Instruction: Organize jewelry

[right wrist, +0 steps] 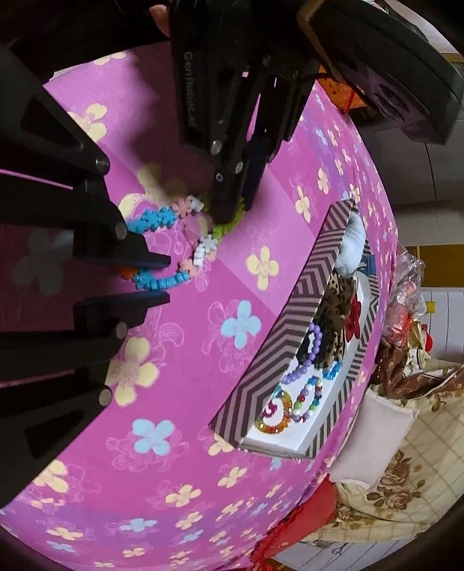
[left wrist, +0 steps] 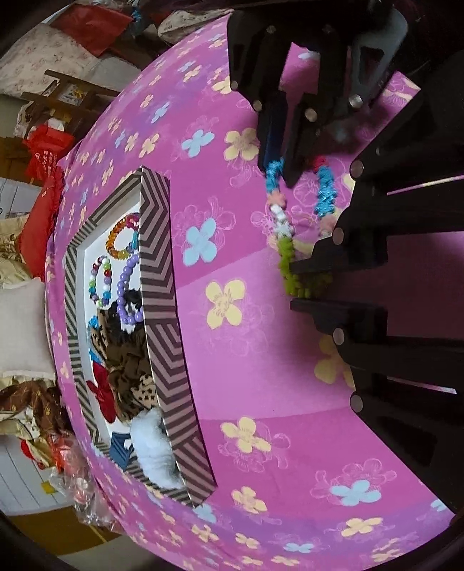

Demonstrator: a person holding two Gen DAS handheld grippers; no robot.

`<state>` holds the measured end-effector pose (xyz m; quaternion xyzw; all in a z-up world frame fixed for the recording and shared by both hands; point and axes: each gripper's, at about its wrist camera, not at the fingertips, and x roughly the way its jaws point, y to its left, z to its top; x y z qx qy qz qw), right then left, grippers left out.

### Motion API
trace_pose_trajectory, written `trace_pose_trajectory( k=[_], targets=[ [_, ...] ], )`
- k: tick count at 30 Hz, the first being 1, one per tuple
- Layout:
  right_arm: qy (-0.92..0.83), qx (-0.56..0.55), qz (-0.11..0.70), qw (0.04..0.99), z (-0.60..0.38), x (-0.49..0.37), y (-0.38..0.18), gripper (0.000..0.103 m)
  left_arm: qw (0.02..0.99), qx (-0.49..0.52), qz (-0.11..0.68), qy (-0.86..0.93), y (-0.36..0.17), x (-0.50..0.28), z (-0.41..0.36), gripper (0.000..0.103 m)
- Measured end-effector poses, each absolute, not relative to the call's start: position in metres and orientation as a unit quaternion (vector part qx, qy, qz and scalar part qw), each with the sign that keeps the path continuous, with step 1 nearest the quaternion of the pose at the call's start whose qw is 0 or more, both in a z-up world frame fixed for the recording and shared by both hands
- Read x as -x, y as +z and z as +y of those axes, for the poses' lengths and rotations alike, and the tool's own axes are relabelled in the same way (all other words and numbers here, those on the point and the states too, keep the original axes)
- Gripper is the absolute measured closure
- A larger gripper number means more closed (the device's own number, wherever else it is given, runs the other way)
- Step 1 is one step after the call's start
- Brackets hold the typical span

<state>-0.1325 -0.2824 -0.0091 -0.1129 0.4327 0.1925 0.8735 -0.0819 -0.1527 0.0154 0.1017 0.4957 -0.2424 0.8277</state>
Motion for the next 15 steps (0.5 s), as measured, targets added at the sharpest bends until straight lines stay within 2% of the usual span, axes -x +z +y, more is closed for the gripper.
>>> trace_pose_trajectory(
  k=[15],
  targets=[
    [0.188, 0.113, 0.395, 0.892, -0.285, 0.135, 0.034, 0.09, 0.854, -0.083, 0.456, -0.237, 0.059, 0.085, -0.145, 0.094]
  ],
)
